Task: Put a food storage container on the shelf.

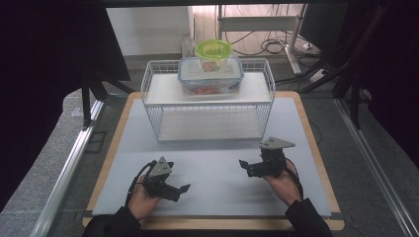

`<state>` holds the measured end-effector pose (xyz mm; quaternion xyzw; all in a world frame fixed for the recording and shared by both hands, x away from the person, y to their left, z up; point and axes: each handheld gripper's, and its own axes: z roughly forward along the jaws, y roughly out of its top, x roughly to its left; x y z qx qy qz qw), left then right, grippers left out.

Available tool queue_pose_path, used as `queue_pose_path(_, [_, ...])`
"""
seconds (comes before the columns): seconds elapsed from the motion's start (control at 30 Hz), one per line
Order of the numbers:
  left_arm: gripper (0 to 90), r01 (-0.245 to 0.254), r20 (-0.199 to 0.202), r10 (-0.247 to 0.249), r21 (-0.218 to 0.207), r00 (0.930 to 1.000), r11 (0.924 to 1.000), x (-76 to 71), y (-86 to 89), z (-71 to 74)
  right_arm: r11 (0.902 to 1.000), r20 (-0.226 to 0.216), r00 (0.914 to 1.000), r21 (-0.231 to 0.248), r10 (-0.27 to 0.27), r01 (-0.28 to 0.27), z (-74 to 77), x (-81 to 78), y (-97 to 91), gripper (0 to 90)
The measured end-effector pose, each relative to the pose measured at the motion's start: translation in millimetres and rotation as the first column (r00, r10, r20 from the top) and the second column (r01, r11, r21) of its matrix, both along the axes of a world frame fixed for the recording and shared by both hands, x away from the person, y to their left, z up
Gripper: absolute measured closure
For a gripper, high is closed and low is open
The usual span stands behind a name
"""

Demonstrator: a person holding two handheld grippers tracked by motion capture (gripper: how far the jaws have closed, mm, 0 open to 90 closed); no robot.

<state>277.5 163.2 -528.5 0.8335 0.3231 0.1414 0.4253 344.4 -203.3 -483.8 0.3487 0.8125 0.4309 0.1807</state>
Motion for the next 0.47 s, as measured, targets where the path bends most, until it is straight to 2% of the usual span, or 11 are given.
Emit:
queue_pose_path(0.1, [0.0, -0.001, 0.0, 0.001, 0.003, 1.0, 1.0, 0.4, -0.3, -1.0, 0.9997, -0.012, 0.9999, -0.024, -0.008, 0.008, -9.5, -4.4, -2.4, 0.0])
queue_pose_path(0.17, [0.0, -0.001, -0.002, 0.001, 0.009, 1.0, 1.0, 0.5, -0.6, -1.8, 0.9988, -0.044, 0.9989, -0.048, -0.014, 0.012, -22.5, -10.2, -5.9, 0.0])
queue_pose_path(0.2, [0.0, -0.002, -0.002, 0.002, 0.011, 1.0, 0.9999, 0.6, -0.8, -2.1, 0.9988, -0.044, 0.9989, -0.048, -0.014, 0.012, -22.5, -10.2, -5.9, 0.0])
queue_pose_path(0.23, [0.0, 0.0, -0.001, 0.0, 0.014, 1.0, 0.9999, 0.7, -0.9, -2.2, 0.9971, -0.066, 0.9977, -0.076, -0.016, 0.011, -29.7, -12.9, -6.9, 0.0])
queue_pose_path(0.27, [0.0, 0.001, -0.001, -0.001, 0.016, 1.0, 0.9999, 0.6, -1.0, -2.4, 0.9971, -0.066, 0.9977, -0.076, -0.016, 0.011, -29.7, -12.9, -6.9, 0.0])
queue_pose_path(0.33, [0.0, 0.001, -0.001, -0.001, 0.016, 1.0, 0.9999, 0.7, -1.3, -2.7, 0.9933, -0.083, 0.9964, -0.116, -0.018, 0.009, -35.4, -14.7, -6.5, 0.0])
queue_pose_path(0.47, [0.0, -0.002, -0.004, 0.002, 0.016, 1.0, 0.9999, 1.3, -1.6, -3.0, 0.9926, -0.08, 0.9966, -0.121, -0.018, 0.009, -35.7, -14.4, -5.6, 0.0])
